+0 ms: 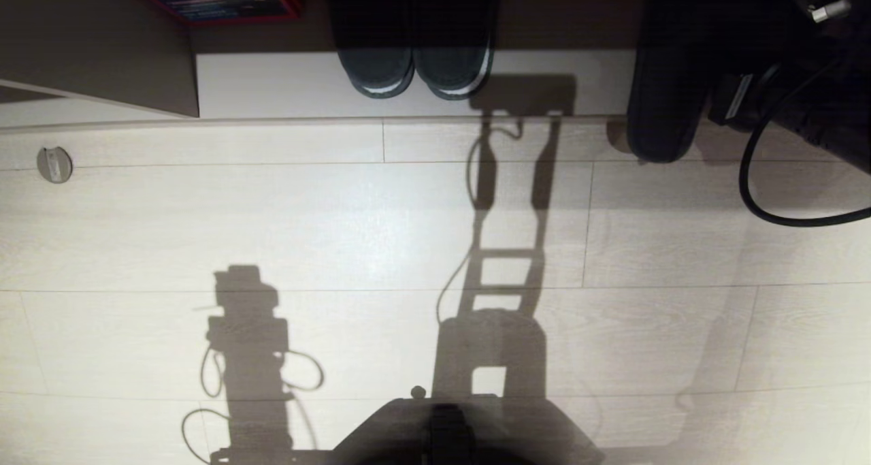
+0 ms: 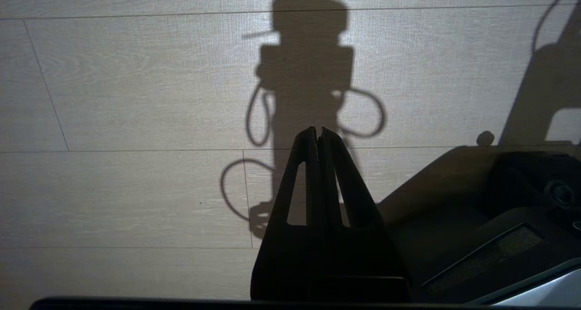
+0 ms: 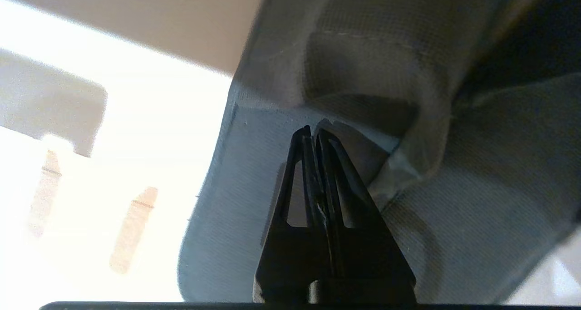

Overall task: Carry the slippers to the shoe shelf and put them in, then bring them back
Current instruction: Place the slippers into the shoe cabinet

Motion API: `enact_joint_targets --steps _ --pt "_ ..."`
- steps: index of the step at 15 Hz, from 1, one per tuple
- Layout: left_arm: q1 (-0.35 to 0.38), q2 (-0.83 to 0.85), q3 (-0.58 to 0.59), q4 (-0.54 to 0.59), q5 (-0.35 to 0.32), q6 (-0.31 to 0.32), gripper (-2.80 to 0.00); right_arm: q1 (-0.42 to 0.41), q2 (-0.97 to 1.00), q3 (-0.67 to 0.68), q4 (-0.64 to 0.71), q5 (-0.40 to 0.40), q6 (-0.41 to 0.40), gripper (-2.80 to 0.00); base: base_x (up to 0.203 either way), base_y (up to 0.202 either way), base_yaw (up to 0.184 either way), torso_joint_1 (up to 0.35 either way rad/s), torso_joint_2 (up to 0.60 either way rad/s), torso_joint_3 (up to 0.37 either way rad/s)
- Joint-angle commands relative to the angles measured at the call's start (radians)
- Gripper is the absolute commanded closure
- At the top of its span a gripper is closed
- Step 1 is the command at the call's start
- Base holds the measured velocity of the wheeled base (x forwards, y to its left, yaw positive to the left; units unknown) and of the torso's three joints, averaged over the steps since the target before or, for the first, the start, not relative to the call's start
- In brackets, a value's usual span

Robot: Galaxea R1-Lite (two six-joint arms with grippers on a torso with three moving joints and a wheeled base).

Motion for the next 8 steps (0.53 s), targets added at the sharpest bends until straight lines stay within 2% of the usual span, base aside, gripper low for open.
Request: enact_joint_targets --steps 1,8 --pt "0.000 0.000 0.000 0.000 0.000 0.000 0.00 -0.009 -0.033 0.031 -0.005 0.001 -0.005 0.00 0.000 0.000 0.000 0.000 0.00 0.000" --pt "0.000 0.000 0.000 0.000 0.000 0.000 0.00 -0.028 -0.064 0.126 -0.014 0.007 -0.010 0.00 0.000 0.000 0.000 0.000 0.00 0.000"
